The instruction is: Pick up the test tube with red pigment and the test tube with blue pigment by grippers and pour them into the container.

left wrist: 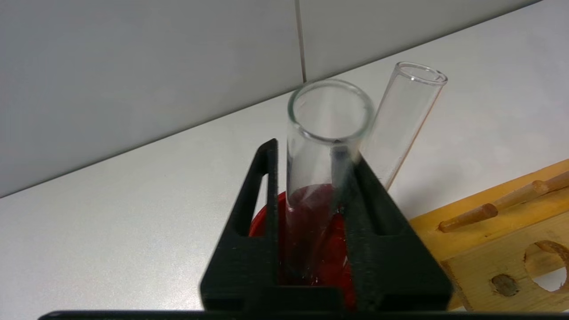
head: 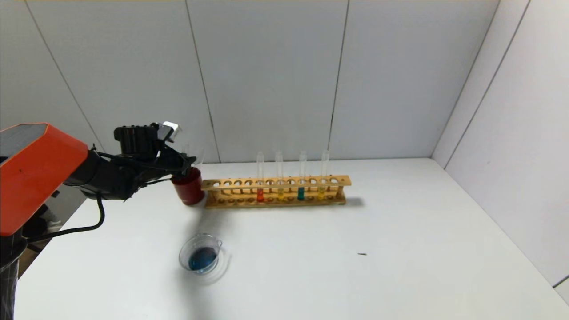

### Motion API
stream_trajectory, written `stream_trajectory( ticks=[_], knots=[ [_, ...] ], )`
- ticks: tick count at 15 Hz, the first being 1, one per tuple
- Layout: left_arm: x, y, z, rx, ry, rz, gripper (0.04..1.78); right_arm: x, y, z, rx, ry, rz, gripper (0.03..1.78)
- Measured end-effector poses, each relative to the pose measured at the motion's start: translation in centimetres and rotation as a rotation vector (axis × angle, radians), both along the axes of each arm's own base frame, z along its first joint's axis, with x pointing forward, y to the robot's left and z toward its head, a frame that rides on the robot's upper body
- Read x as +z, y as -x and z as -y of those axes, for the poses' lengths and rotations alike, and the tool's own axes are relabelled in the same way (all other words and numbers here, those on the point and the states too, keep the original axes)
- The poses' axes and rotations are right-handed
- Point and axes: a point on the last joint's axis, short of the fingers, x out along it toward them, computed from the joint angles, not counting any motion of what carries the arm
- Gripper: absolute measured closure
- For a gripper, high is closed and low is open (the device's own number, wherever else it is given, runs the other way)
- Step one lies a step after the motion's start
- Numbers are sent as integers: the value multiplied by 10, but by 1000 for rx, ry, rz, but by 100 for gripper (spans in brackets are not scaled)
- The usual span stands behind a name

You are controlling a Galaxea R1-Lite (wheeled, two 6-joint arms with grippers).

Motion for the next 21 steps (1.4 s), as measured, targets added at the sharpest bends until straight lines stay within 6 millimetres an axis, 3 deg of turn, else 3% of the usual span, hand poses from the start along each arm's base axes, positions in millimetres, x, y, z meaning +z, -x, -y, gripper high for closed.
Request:
stream_trajectory(
  ticks=[2, 5, 9, 12, 16, 18, 21],
  knots=[
    [0, 0, 0, 0, -1, 0, 105, 0, 0, 0, 0, 0, 0, 6],
    [0, 0, 0, 1, -3, 1, 52, 0, 0, 0, 0, 0, 0, 6],
    [12, 3, 0, 7, -4, 27, 12, 0, 0, 0, 0, 0, 0, 6],
    [44, 16, -2, 12, -5, 82, 7, 0, 0, 0, 0, 0, 0, 6],
    [90, 48, -15, 47, -12, 149, 7, 0, 0, 0, 0, 0, 0, 6],
    [117, 70, -25, 75, -15, 204, 7, 0, 0, 0, -1, 0, 0, 6],
    [174, 124, -38, 126, -26, 319, 7, 0, 0, 0, -1, 0, 0, 6]
  ],
)
